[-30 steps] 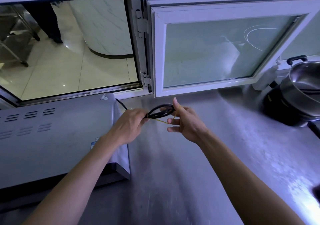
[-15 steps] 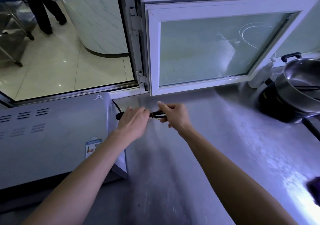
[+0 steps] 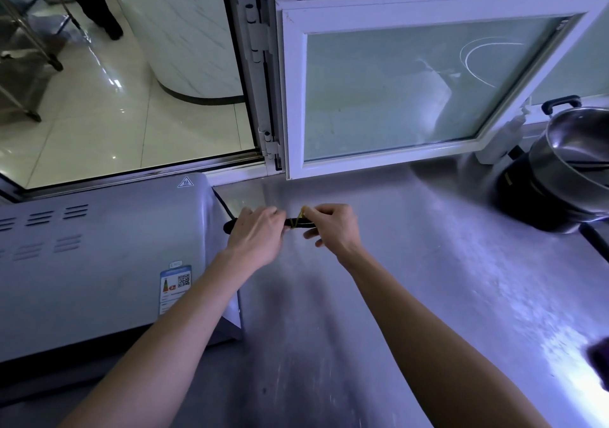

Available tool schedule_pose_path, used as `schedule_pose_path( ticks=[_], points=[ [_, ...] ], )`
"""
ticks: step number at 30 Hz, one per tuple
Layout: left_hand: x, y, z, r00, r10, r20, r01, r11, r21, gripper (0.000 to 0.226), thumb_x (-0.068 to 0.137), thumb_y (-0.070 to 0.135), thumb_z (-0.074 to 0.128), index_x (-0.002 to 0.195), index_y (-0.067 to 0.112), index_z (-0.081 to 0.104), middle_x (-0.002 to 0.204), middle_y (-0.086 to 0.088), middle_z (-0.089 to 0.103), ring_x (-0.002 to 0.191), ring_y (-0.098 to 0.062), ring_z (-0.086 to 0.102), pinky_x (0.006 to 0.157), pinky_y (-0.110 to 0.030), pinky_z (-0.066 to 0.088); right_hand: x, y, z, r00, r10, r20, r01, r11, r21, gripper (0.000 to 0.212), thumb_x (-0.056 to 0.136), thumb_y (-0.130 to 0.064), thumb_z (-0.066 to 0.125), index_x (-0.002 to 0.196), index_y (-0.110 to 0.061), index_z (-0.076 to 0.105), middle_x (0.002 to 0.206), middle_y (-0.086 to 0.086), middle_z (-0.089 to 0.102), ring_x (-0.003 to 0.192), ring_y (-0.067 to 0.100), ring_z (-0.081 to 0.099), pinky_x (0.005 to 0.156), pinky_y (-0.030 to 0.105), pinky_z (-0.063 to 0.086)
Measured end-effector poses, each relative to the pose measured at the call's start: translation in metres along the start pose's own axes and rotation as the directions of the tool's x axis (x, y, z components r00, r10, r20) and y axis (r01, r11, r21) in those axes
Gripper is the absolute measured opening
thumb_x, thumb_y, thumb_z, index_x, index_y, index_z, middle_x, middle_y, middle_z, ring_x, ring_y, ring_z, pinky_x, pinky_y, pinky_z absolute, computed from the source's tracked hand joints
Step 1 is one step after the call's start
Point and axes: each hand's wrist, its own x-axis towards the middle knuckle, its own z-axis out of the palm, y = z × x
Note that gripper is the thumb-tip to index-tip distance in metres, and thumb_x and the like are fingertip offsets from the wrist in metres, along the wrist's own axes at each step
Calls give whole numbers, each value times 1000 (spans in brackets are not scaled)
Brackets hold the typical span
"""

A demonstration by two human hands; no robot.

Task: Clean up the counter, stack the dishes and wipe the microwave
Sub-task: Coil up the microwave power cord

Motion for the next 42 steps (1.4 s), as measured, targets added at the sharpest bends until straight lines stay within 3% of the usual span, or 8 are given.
schedule_pose_path(
  ticks=[9, 12, 17, 20, 29, 33, 38, 42],
  points=[
    [8, 4, 11, 1000, -16, -2, 16, 998, -55, 18, 101, 28, 50, 98, 17, 64, 86, 3, 49, 87, -24, 56, 71, -34, 29, 5, 8, -16, 993, -29, 117, 29, 1000, 2, 19, 90, -25, 60, 97, -21, 77, 98, -2, 75, 72, 20, 75, 55, 36, 59],
    [10, 8, 16, 999, -37, -9, 36, 997, -64, 17, 100, 29, 53, 97, 16, 64, 84, 4, 46, 87, -24, 55, 71, -34, 29, 8, 13, -19, 993, -51, 106, 62, 993, -103, 17, 89, -34, 62, 92, -26, 76, 91, -3, 74, 72, 16, 73, 60, 41, 62],
    [15, 15, 26, 995, -97, 12, 98, 991, -88, 16, 99, 32, 54, 97, 18, 62, 84, 5, 44, 93, -26, 56, 74, -37, 34, 15, 25, -30, 980, -158, 117, 189, 924, -332, 15, 86, -52, 58, 79, -46, 71, 73, -17, 66, 62, 0, 56, 51, 10, 38],
    [18, 20, 38, 986, -163, 22, 164, 978, -129, 15, 99, 33, 55, 103, 22, 64, 92, 6, 54, 101, -23, 56, 88, -42, 39, 24, 35, -37, 966, -198, 167, 247, 902, -356, 16, 89, -48, 63, 94, -37, 74, 96, -20, 66, 84, -5, 58, 65, 7, 38],
    [38, 28, 84, 960, -274, -59, 269, 960, -80, 13, 91, 32, 65, 103, 26, 67, 101, 7, 62, 103, -20, 53, 99, -44, 33, 65, 71, -36, 951, -252, 181, 307, 856, -417, 60, 88, -32, 75, 141, -12, 53, 132, 6, 61, 121, 19, 55, 95, 20, 40],
    [51, 24, 113, 941, -334, -46, 330, 940, -84, 19, 87, 28, 70, 105, 26, 65, 104, 8, 61, 106, -19, 50, 101, -45, 33, 92, 97, -26, 913, -343, 222, 409, 768, -493, 58, 86, -26, 78, 136, -8, 55, 125, 12, 61, 112, 28, 60, 91, 28, 45],
    [74, 21, 141, 905, -422, 48, 425, 900, -92, 20, 88, 25, 67, 109, 25, 65, 109, 5, 63, 112, -23, 49, 105, -49, 30, 124, 117, -12, 919, -314, 238, 393, 761, -516, 54, 83, -19, 80, 130, -5, 60, 123, 15, 62, 106, 31, 61, 85, 26, 45],
    [84, 9, 157, 885, -464, 43, 466, 880, -88, 11, 90, 25, 64, 101, 24, 66, 103, 3, 65, 107, -25, 52, 102, -51, 32, 143, 121, -2, 911, -290, 292, 407, 740, -536, 53, 83, -19, 80, 130, -3, 60, 123, 17, 62, 106, 37, 60, 88, 43, 50]
  ],
)
